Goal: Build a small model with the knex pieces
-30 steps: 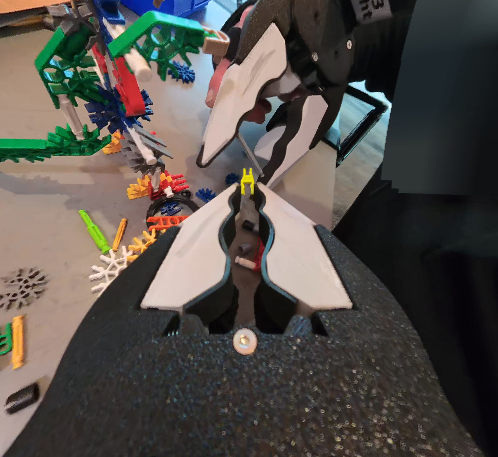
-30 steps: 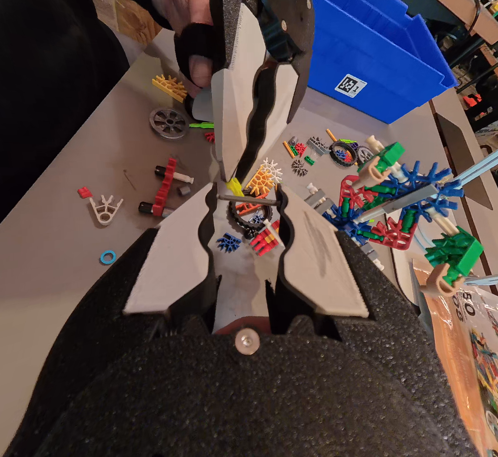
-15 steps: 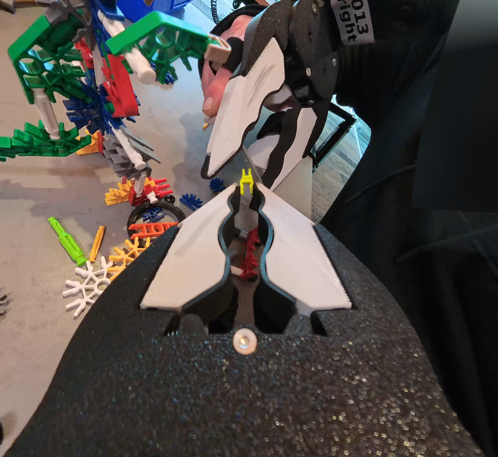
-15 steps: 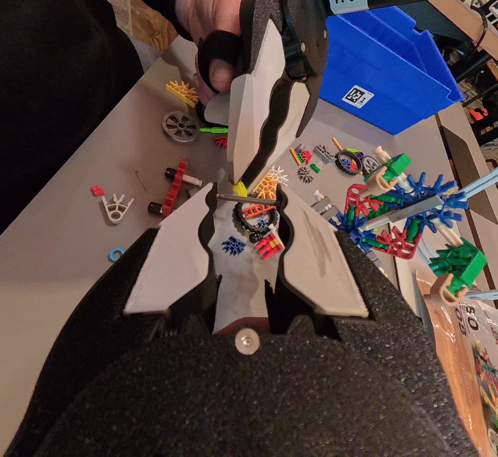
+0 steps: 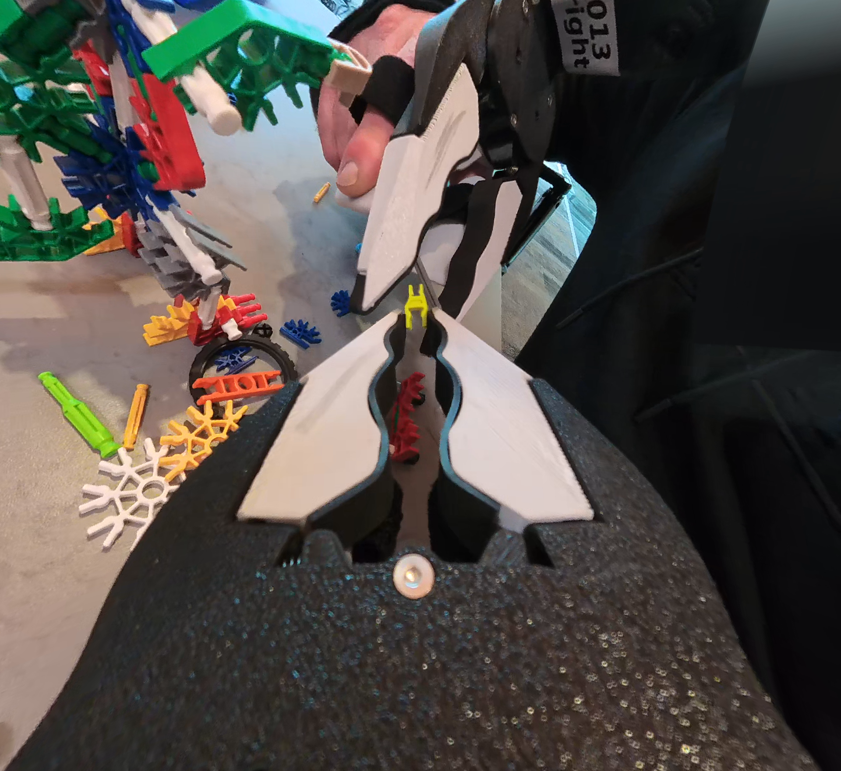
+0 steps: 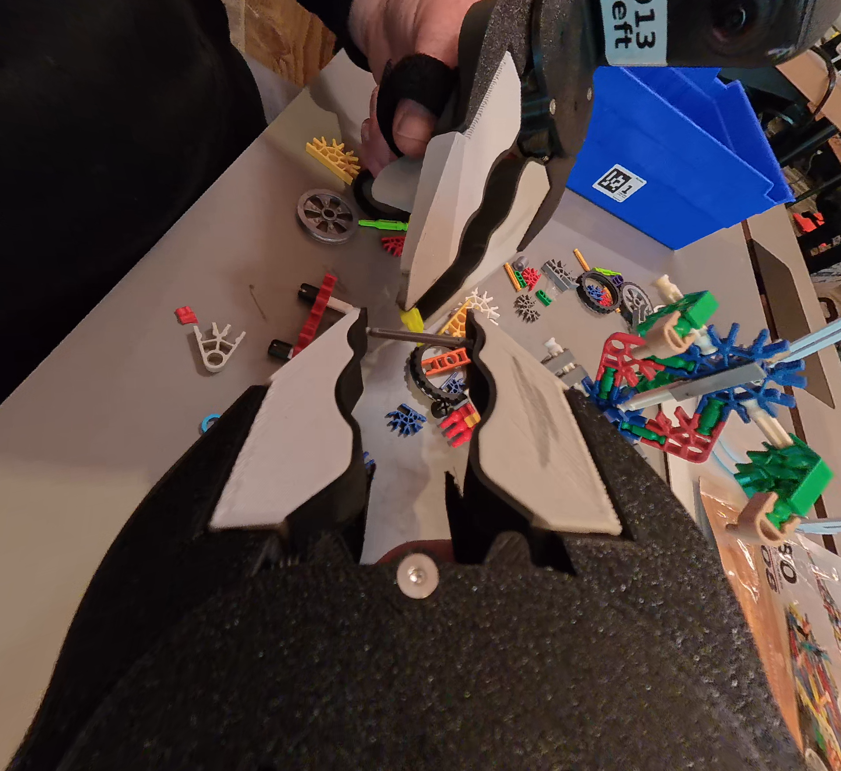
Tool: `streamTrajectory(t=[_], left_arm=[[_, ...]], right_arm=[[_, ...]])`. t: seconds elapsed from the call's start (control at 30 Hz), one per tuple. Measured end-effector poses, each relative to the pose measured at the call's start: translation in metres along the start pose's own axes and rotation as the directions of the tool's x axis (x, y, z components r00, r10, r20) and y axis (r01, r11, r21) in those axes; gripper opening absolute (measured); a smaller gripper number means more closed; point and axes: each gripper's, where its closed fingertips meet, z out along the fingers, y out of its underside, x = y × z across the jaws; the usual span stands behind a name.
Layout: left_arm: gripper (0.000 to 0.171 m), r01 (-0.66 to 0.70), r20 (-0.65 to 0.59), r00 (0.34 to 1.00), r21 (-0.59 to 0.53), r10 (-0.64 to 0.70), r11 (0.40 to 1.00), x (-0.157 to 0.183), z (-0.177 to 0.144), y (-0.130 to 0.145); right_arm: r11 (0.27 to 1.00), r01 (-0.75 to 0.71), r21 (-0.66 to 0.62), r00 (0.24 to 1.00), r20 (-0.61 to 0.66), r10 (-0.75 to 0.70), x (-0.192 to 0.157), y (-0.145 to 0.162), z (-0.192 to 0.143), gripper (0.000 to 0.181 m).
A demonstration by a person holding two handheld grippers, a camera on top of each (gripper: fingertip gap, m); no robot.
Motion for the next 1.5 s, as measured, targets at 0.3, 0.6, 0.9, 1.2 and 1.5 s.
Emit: streamTrajectory(t=[0.3,0.6,0.9,1.2,1.5], left_arm=[[0.006,0.016,-0.071,0.997,-0.021,-0.017,1.0,0.006,-0.001,0.002],[0.007,0.013,-0.072,0.997,-0.027,-0.015,1.0,0.005,0.0,0.001],[0.006,0.019,-0.06,0.998,-0.003,-0.019,1.0,0.004,-0.001,-0.003],[0.006,0.02,-0.066,0.998,-0.046,-0.023,0.999,0.005,0.002,0.003],[0.006,-0.004,-0.087,0.996,-0.144,-0.009,0.99,0.008,0.006,0.013]], right_arm=[[1.0,0.011,0.003,1.0,0.01,-0.011,-0.001,0.0,-0.001,0.042],[1.0,0.016,-0.003,1.0,0.002,-0.016,-0.001,0.001,0.0,0.042],[0.999,0.043,-0.02,0.999,-0.006,-0.043,-0.003,0.001,0.002,0.041],[0.997,0.065,-0.038,0.998,0.009,-0.065,-0.008,0.003,0.004,0.042],[0.996,0.078,-0.042,0.996,0.048,-0.076,-0.014,0.004,0.003,0.042]])
